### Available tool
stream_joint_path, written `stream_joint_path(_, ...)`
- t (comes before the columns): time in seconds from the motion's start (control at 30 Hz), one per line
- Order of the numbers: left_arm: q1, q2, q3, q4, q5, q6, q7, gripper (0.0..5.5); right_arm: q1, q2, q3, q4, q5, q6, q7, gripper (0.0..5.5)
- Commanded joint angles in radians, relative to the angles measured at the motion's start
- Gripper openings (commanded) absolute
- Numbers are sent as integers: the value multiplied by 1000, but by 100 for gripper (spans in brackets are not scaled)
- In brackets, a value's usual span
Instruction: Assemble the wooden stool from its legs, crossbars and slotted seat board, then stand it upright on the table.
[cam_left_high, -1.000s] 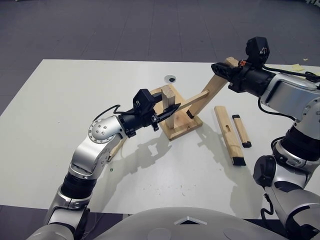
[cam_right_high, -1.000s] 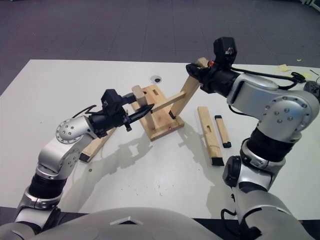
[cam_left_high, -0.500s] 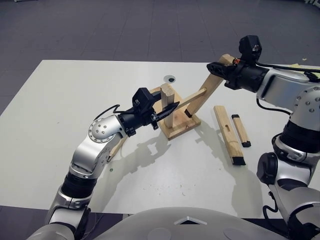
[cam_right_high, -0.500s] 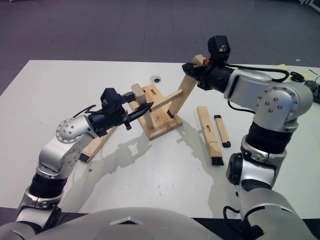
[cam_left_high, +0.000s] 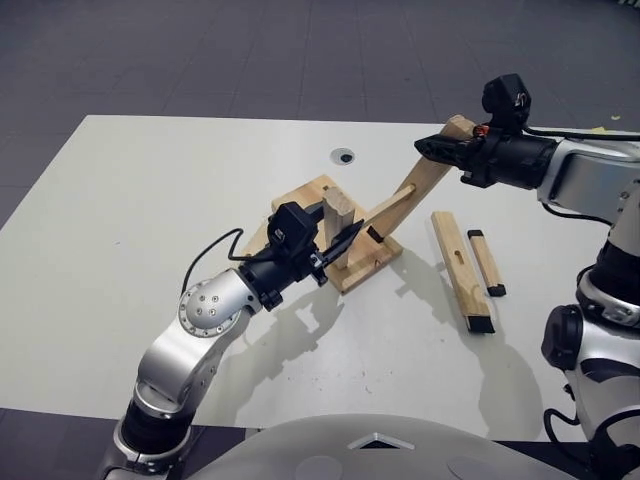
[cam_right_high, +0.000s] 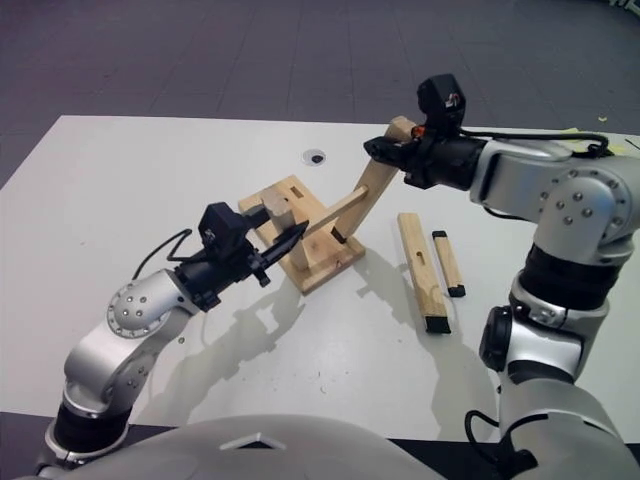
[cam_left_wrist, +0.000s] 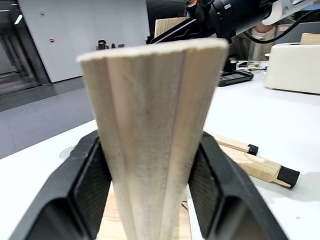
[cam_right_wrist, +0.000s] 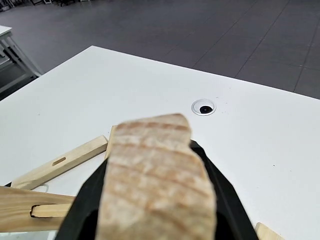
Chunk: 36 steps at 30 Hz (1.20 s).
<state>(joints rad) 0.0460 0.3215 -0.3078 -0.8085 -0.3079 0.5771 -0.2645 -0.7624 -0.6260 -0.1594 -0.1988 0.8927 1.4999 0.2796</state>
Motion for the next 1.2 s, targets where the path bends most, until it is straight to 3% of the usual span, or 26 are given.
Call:
stream_joint_path(0.03, 74, -39, -71, -38, 29, 80, 81, 204, -13, -52, 224, 102, -65, 74, 76, 106)
stream_joint_path(0.3, 115, -72, -114, -56, 67, 93, 128, 204, 47, -252, 536, 19, -230, -148, 260, 107)
stream_joint_path(0.33, 117, -76, -116, -55, 71, 91, 131, 204, 29, -227, 524, 47, -233, -165, 262, 108)
stream_joint_path(0.43, 120, -83, -110, -54, 70, 87, 134, 204, -64, -45, 284, 264, -147, -7, 185, 110)
stream_joint_path(0.5, 123, -90, -97, -57, 65, 87, 131, 204, -90, -36, 257, 306, -140, 47, 191, 105)
stream_joint_path(0.73, 111, -85, -89, -50, 73, 94, 119, 204, -59, -211, 686, 224, -389, -299, 410, 104)
stream_joint_path(0.83, 116, -82, -88, -48, 71, 93, 115, 204, -63, -193, 615, 282, -327, -240, 421, 109)
stream_joint_path(0.93, 120, -80, -87, -48, 71, 93, 112, 204, -62, -145, 404, 351, -204, -86, 396, 110)
stream_joint_path(1.0, 119, -80, -83, -50, 70, 94, 109, 204, -36, -130, 326, 339, -209, -156, 376, 104)
stream_joint_path(1.07, 111, -83, -80, -48, 71, 96, 105, 204, 25, -175, 400, 262, -335, -423, 426, 104)
stream_joint_path(1.1, 107, -84, -77, -46, 69, 97, 102, 204, 37, -181, 414, 250, -354, -457, 438, 104)
stream_joint_path(1.2, 104, -77, -68, -44, 69, 97, 93, 204, 26, -202, 454, 264, -336, -358, 470, 112)
